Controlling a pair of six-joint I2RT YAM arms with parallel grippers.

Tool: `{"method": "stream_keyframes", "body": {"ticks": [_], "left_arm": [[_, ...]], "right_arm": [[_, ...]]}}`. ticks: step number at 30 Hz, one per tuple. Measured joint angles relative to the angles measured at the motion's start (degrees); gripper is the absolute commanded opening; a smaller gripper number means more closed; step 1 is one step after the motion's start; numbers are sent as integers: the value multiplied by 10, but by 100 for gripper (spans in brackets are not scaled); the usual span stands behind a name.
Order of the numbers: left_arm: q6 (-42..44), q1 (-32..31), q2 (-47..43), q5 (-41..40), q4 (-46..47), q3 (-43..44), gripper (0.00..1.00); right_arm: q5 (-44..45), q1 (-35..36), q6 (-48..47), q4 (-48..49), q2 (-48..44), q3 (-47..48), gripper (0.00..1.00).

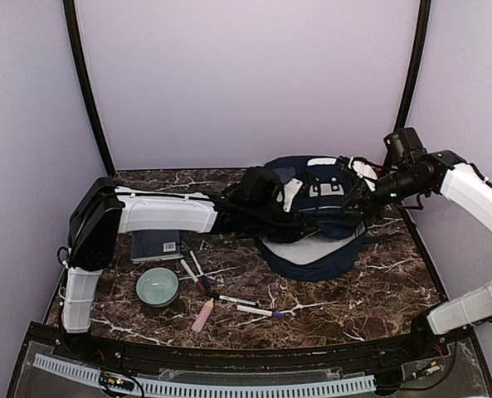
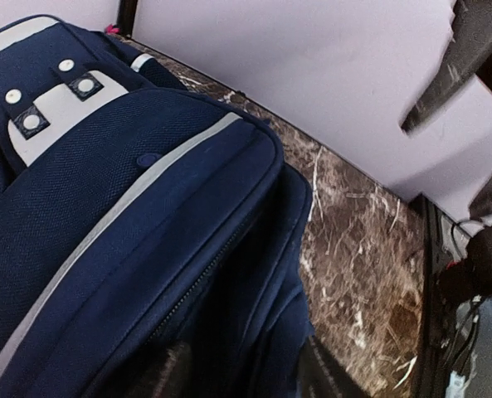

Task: Pack the student bag
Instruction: Place the largest pocket of the bag in the student bag, then move the book to the corner of the board.

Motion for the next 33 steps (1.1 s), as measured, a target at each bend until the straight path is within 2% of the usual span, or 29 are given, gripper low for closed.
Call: {"method": "stream_keyframes", "body": {"ticks": [6, 12, 15, 19, 22, 25, 33], "left_arm": [[23, 0, -54, 4, -64, -50, 72], [46, 27, -234, -73, -170, -154, 84], [30, 87, -317, -119, -217, -181, 87], [-14, 216, -376, -146, -269, -216, 88], [-40, 308, -380, -138, -305, -243, 88], [-59, 380, -369, -121, -339, -263, 93], [-81, 489, -334, -73, -357, -285, 92]], "right_arm": [[-21, 17, 71, 59, 106, 100, 39], [-14, 76, 124, 104, 228, 199, 40], [-20, 116, 147, 107, 288, 233, 40], [-28, 167, 177, 115, 356, 266, 41], [-32, 198, 198, 121, 395, 289, 41], [-38, 226, 223, 130, 438, 323, 43], [-72, 256, 317, 178, 557, 429, 45]]}}
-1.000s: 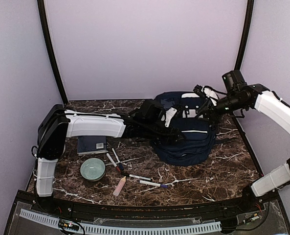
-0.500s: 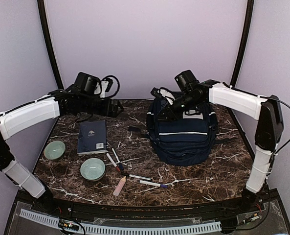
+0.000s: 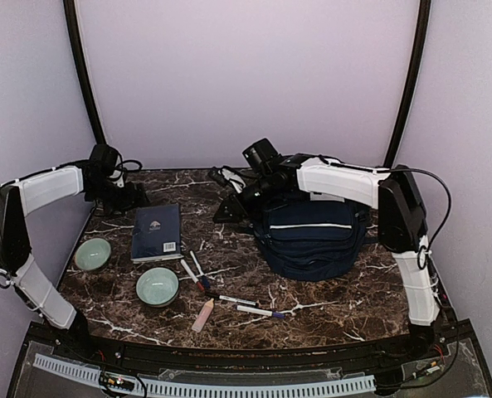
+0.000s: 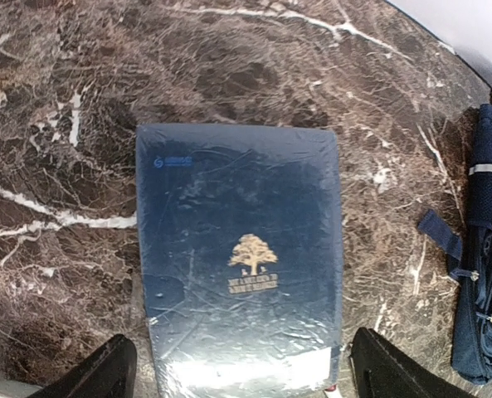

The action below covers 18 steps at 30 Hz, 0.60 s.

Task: Pack the student bag
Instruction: Move the book to the corner of the board.

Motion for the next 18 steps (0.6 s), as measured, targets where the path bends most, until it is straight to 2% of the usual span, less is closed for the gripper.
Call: {"method": "stream_keyframes", "body": {"ticks": [7, 18], "left_arm": [[-20, 47, 55, 66, 29, -46, 87], [-19, 51, 98, 75, 39, -51, 86]], "right_arm": [[-28, 0, 67, 11, 96, 116, 47], [-107, 4, 202, 78, 177, 111, 52]]}}
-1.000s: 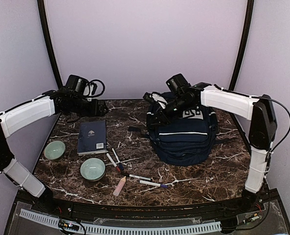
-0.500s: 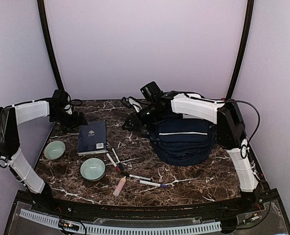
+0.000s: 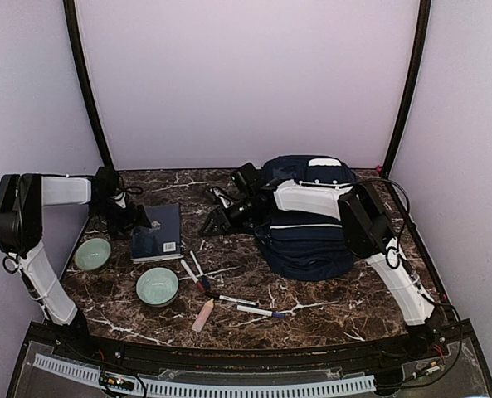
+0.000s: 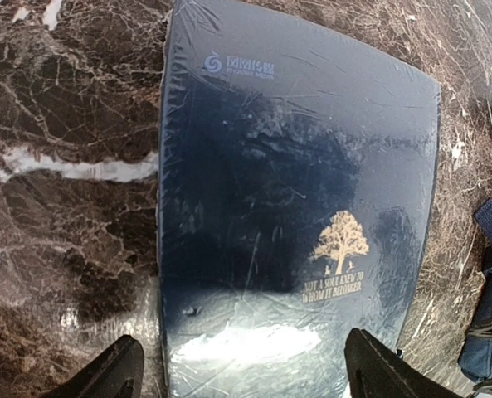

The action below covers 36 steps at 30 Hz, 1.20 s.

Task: Pack the student bag
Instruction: Move the book to the corner of the board.

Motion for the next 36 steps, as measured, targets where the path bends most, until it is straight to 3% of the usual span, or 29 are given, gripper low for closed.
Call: {"method": "stream_keyframes", "body": {"ticks": [18, 27, 36], "left_arm": [[4, 3, 39, 72, 41, 0, 77], [-6, -53, 60, 99, 64, 33, 77], [-22, -66, 61, 109, 69, 42, 76]], "right_arm": [[-53, -5, 56, 65, 81, 35, 59], [-35, -7, 49, 67, 80, 31, 62], [-35, -18, 56, 77, 69, 12, 63]]}}
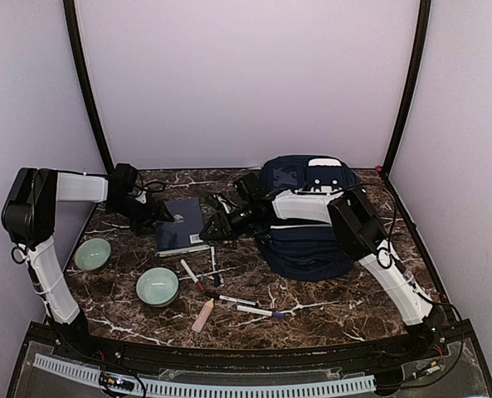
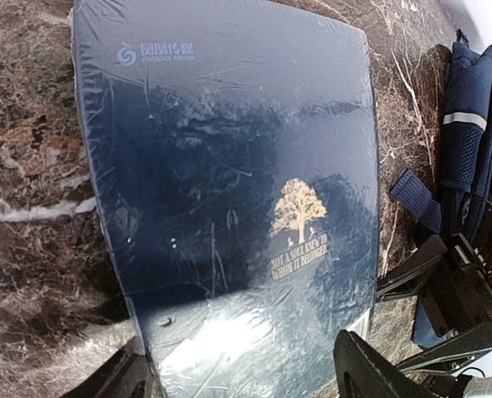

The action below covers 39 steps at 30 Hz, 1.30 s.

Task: Pack the student bag
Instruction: Move the book to the corner of the board, then pick up the book from the corner of the board.

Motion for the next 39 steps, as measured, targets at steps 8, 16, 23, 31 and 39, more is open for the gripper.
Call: {"method": "stream_keyframes", "body": {"ticks": [8, 16, 23, 31, 39], "left_arm": [[-28, -9, -8, 7, 10, 2, 75], [-73, -34, -58, 17, 15, 54, 74], [-92, -54, -80, 43, 35, 71, 74], [-75, -54, -78, 10, 25, 62, 80], [7, -11, -6, -72, -56, 114, 83]], "right_arm": [[-32, -9, 35, 16, 0, -9, 63], [-54, -18, 58, 48, 0, -28, 63], [-73, -24, 92, 90, -3, -47, 63], [-84, -29, 108, 113, -9, -66, 63], [-59, -31, 112, 96, -19, -74, 63]]}}
